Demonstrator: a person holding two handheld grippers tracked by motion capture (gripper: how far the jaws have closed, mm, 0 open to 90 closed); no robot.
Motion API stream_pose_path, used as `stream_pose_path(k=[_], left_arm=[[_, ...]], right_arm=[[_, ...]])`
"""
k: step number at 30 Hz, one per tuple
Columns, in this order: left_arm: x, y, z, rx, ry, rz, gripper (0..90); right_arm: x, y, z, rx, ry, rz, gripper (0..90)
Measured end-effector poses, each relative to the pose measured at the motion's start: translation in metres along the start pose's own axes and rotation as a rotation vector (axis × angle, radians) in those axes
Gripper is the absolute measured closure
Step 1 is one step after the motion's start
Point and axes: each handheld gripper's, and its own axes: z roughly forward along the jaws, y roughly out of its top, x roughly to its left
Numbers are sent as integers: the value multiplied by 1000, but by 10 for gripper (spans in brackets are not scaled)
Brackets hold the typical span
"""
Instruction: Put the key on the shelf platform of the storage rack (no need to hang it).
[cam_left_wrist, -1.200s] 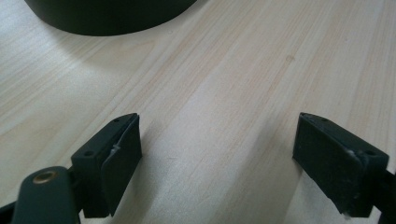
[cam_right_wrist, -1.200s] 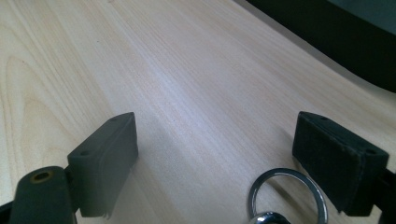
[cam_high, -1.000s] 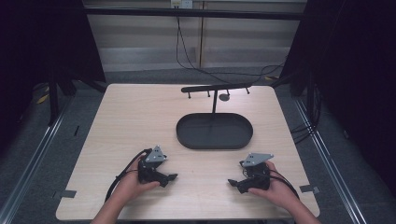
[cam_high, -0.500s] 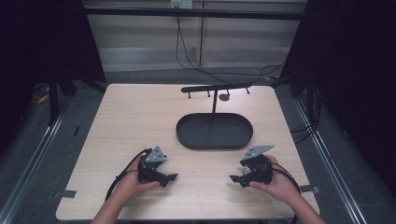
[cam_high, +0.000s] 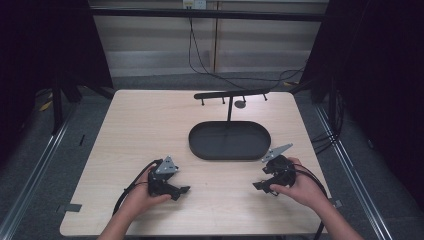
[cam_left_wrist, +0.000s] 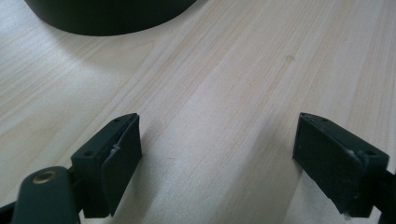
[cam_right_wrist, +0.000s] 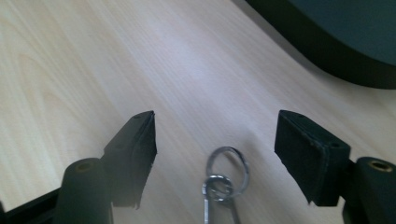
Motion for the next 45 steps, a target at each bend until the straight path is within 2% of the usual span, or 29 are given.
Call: stream_pose_path(k=[5, 6, 9, 13, 16, 22, 27, 28, 31, 32, 33, 34, 35, 37, 38, 41, 45], left_arm=[[0, 0, 0, 0, -2, -1, 150], [0, 0, 0, 0, -3, -1, 150], [0, 0, 0, -1, -3, -2, 150], [0, 0, 0, -1, -1, -1, 150], [0, 0, 0, -1, -3, -1, 150], [0, 0, 0, -1, -1, -1, 151], [0, 0, 0, -1, -2, -2, 151], [0, 0, 0, -1, -1, -1, 150], [0, 0, 0, 0, -2, -2, 151], [0, 0, 0, 0, -2, -2, 151], [0, 0, 0, 0, -2, -2, 151], [0, 0, 0, 0, -2, -2, 150], [0, 0, 0, 0, -2, -2, 150], [0, 0, 0, 0, -2, -2, 151], [0, 0, 0, 1, -2, -3, 151], [0, 0, 0, 0, -2, -3, 150], [0, 0, 0, 0, -2, -3, 150]], right_arm=[[-7, 0, 3, 43, -10, 4, 315], [-9, -1, 6, 73, -18, -4, 321], [-10, -1, 8, 86, -20, -2, 331], [-9, 0, 9, 157, -11, -31, 365], [-8, -1, 9, 176, -4, -29, 381], [-8, -7, 11, 253, 10, -36, 416], [-9, -9, 10, 280, 20, -36, 458], [-10, -9, 9, 303, 25, -38, 484], [-10, -9, 9, 324, 18, -40, 514], [-10, -8, 8, 346, 9, -42, 606], [-10, -8, 8, 346, 9, -42, 606], [-11, -6, 8, 382, -11, -59, 683], [-11, -6, 8, 382, -11, -59, 683], [-11, -4, 8, 411, -16, -51, 689], [-13, -3, 8, 415, -5, -20, 692], [-15, -3, 8, 418, 0, 8, 693], [-17, -3, 6, 408, 8, 14, 693]])
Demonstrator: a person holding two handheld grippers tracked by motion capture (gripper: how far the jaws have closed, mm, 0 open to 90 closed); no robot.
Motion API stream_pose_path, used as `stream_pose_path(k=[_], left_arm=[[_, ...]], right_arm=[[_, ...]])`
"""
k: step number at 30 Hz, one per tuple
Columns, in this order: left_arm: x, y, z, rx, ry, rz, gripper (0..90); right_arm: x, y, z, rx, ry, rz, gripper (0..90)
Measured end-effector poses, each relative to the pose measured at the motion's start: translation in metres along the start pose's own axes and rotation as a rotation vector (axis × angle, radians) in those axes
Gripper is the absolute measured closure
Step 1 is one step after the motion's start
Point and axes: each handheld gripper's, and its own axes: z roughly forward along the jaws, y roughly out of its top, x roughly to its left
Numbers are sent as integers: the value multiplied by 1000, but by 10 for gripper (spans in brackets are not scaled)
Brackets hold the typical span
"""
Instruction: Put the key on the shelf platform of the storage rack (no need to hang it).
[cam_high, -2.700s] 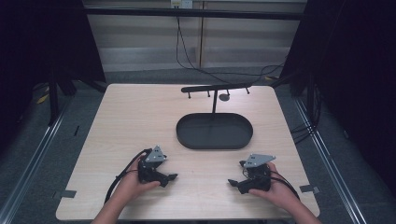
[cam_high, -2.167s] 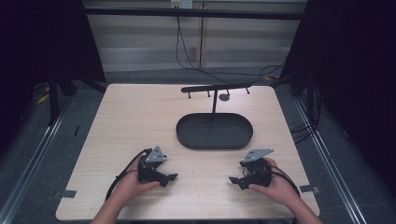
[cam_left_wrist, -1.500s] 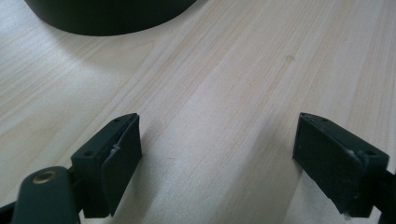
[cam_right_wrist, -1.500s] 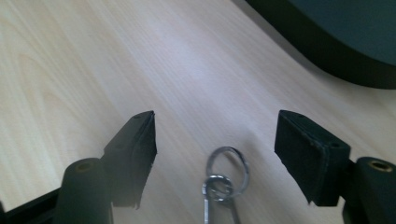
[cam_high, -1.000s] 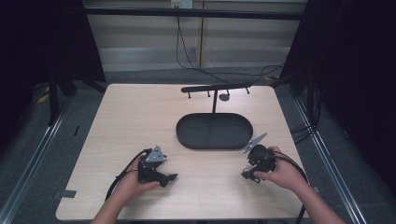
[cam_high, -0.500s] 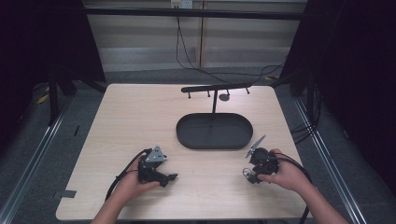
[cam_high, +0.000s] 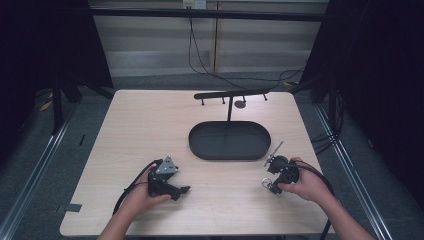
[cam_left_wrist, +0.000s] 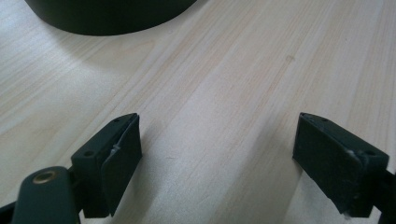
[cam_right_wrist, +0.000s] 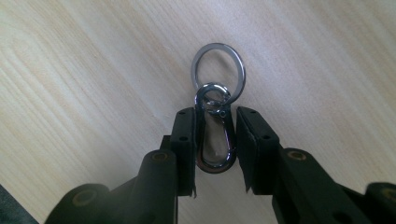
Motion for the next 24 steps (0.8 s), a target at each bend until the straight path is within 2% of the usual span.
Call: stream_pose_path(k=[6, 13, 24], left_arm=[[0, 0, 0, 1, 1, 0, 150], [0, 0, 0, 6, 1, 8, 147], [-1, 0, -1, 8, 8, 5, 145]], right_arm=[[1, 3, -10, -10, 7, -1, 693], [2, 13, -22, 5, 4, -12, 693], [1, 26, -36, -11, 5, -16, 693]])
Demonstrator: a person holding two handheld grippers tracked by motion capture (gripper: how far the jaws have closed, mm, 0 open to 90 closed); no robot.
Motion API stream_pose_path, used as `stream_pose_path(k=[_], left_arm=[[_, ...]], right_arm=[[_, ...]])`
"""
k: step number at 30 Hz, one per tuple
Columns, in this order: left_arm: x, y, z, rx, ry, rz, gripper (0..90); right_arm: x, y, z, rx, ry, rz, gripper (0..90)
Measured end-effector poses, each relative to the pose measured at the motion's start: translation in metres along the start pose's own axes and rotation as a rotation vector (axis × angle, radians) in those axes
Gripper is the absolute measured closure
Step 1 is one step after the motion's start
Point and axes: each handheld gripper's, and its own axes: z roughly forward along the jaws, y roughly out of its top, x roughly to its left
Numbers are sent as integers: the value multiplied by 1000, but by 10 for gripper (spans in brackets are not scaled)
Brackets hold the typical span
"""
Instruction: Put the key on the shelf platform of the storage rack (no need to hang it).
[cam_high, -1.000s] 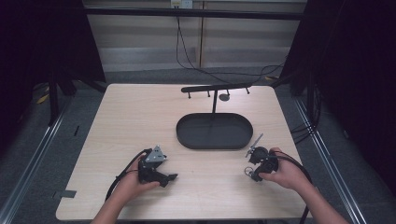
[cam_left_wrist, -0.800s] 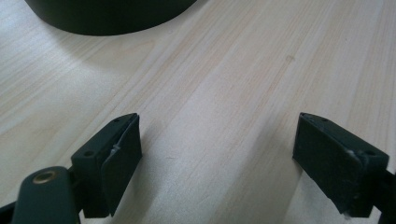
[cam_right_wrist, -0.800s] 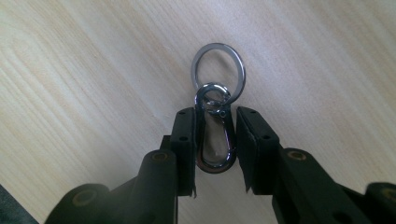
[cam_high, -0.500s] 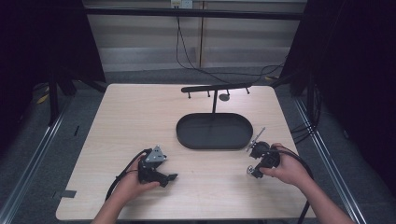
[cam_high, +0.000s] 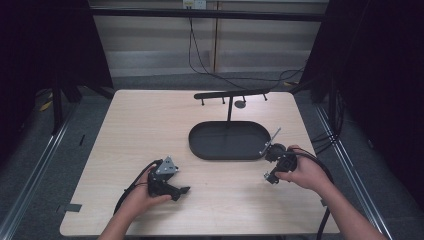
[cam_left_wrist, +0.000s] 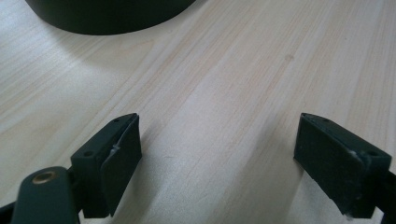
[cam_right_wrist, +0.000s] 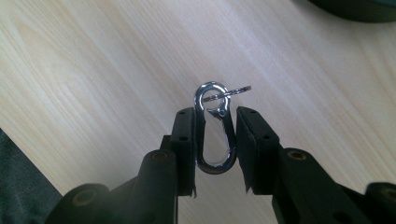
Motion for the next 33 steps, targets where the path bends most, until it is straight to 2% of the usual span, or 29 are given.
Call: stream_pose_path(k=[9, 15, 18, 19, 20, 22, 25, 26, 30, 31, 33], left_arm=[[0, 0, 0, -2, -3, 0, 144], [0, 0, 0, 0, -2, -1, 144], [0, 0, 0, -2, -3, -1, 144], [-1, 0, 1, -8, -1, -10, 144], [0, 0, 0, 2, -2, 4, 144], [0, 0, 0, 2, -1, 4, 144], [-1, 0, 1, -8, 0, -10, 144], [0, 0, 0, -1, -1, -1, 144], [-1, 0, 1, -8, -1, -11, 144], [0, 0, 0, 3, -1, 4, 144], [-1, 0, 1, -9, 1, -11, 144]], right_arm=[[-2, 15, -8, 6, -13, -28, 693], [-3, 21, -14, 1, -8, -22, 693], [-4, 25, -17, 7, -22, -24, 693], [-5, 26, -17, 4, -22, -26, 693], [-6, 27, -17, 3, -21, -23, 693], [-7, 29, -18, 7, -26, -17, 693], [-10, 32, -19, -4, -20, -17, 693], [-11, 34, -20, -1, -16, -8, 693], [-12, 38, -20, 0, -29, -13, 692], [-13, 41, -20, -5, -29, -22, 693], [-13, 43, -22, -1, -30, -19, 693]])
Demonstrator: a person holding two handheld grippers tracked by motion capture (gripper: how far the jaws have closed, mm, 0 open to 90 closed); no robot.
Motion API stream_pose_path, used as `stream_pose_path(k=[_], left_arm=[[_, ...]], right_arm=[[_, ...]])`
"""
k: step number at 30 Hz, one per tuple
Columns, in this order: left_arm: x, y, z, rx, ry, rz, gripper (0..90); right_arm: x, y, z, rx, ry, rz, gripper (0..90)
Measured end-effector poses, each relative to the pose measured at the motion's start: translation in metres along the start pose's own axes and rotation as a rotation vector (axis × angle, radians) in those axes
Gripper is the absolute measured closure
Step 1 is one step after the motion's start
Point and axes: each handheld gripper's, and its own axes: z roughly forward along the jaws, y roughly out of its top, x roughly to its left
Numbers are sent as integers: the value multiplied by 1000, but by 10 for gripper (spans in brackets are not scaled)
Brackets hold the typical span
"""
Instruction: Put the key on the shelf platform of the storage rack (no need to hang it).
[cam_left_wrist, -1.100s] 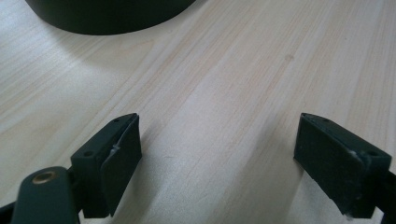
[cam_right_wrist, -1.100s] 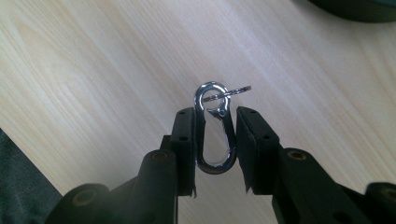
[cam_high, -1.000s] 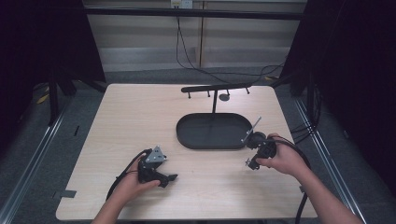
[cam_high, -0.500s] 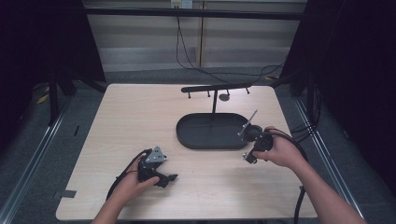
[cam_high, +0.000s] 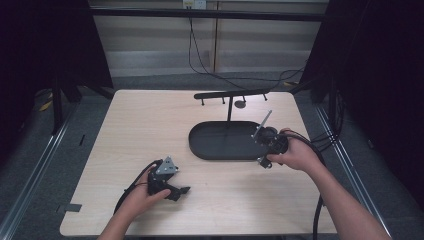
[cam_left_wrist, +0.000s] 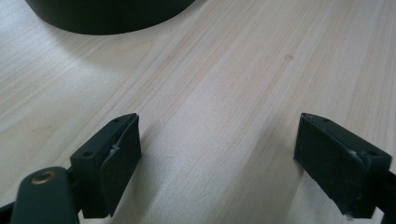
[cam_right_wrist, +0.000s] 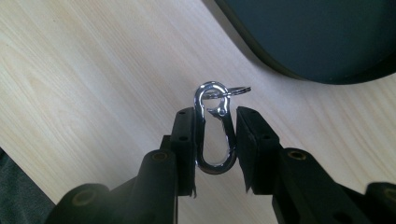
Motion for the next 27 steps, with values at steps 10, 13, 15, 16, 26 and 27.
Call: stream_pose_path(k=[10, 13, 15, 16, 26, 27], left_arm=[[0, 0, 0, 7, 3, 7, 144], [0, 0, 0, 7, 3, 8, 144], [0, 0, 0, 5, 0, 7, 144], [0, 0, 0, 7, 2, 8, 144], [0, 0, 0, 4, 2, 8, 144], [0, 0, 0, 4, 1, 8, 144]], right_arm=[[-5, 12, -6, -3, -10, 19, 692], [-7, 15, -7, -9, -2, 21, 692], [-8, 17, -7, -5, -6, 18, 692], [-8, 19, -8, 14, -23, 15, 692], [-14, 27, -11, -6, -26, 26, 692], [-14, 27, -11, -11, -27, 28, 692]])
